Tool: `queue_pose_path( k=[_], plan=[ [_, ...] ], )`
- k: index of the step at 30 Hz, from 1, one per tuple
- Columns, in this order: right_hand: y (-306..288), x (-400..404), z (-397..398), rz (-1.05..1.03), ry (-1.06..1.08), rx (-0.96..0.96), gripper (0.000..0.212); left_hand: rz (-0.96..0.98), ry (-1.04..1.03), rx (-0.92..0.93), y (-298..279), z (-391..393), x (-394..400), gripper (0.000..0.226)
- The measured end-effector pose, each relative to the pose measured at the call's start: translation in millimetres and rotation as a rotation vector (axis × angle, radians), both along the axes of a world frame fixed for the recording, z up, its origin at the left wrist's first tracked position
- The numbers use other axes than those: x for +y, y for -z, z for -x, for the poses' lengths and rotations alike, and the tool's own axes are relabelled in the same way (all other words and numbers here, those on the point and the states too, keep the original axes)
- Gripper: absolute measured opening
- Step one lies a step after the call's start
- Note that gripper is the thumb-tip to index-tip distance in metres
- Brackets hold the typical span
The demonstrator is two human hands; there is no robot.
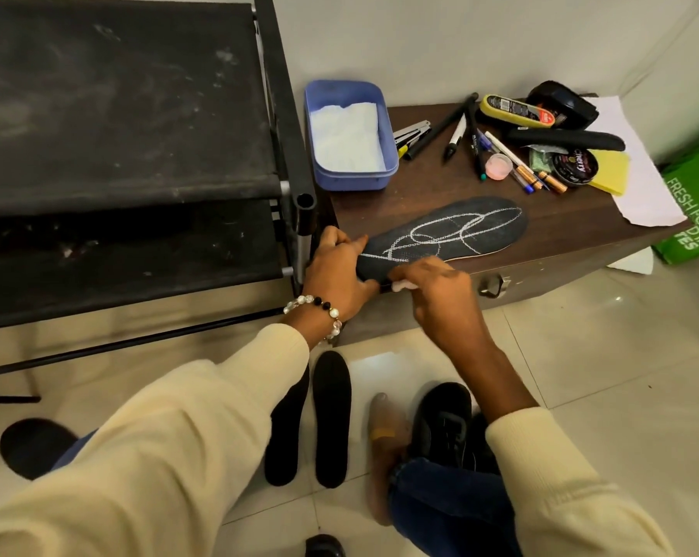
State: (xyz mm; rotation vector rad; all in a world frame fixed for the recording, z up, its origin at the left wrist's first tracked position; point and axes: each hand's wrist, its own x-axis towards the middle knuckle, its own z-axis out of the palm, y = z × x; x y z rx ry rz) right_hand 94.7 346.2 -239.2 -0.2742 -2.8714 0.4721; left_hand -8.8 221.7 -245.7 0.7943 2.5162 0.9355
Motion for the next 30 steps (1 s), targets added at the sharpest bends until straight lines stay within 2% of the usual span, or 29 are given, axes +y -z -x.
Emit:
queue_pose_path(
  k=[2, 4, 7, 10, 13, 19, 24, 26, 30],
  plan=[
    [-1, 11, -1, -0.006, 0.112, -0.008, 0.048, 0.002, -0.009, 0.001, 0, 0, 0, 0.073],
    [-6, 12, -1, -0.004, 0.181, 0.057, 0.038, -0.003, -0.019, -0.009, 0, -1, 0, 0.074],
    [-16, 3, 2, 0.117, 0.171, 0.235, 0.019, -0.029, -0.040, -0.018, 1, -2, 2, 0.076],
    [-14, -2, 8, 0.240, 0.237, 0.317, 0.013, -0.050, -0.068, -0.006, 3, -5, 1, 0.078],
    [0, -14, 12, 0.141, 0.241, 0.169, 0.011, -0.084, -0.081, 0.011, 6, -8, -1, 0.070],
    [-2, -12, 14, 0.073, -0.069, 0.066, 0.027, -0.131, -0.105, 0.009, 6, -10, -2, 0.067],
    [-4, -3, 13, -0.054, 0.064, 0.058, 0.030, -0.099, -0.134, -0.032, 5, -10, -1, 0.070],
    [-3, -16, 19, -0.023, 0.035, 0.067, 0.024, -0.113, -0.156, -0.070, 6, -12, -1, 0.070],
    [0, -15, 27, 0.064, -0.014, -0.033, 0.026, -0.094, -0.189, -0.149, 9, -13, -1, 0.070]
  ],
)
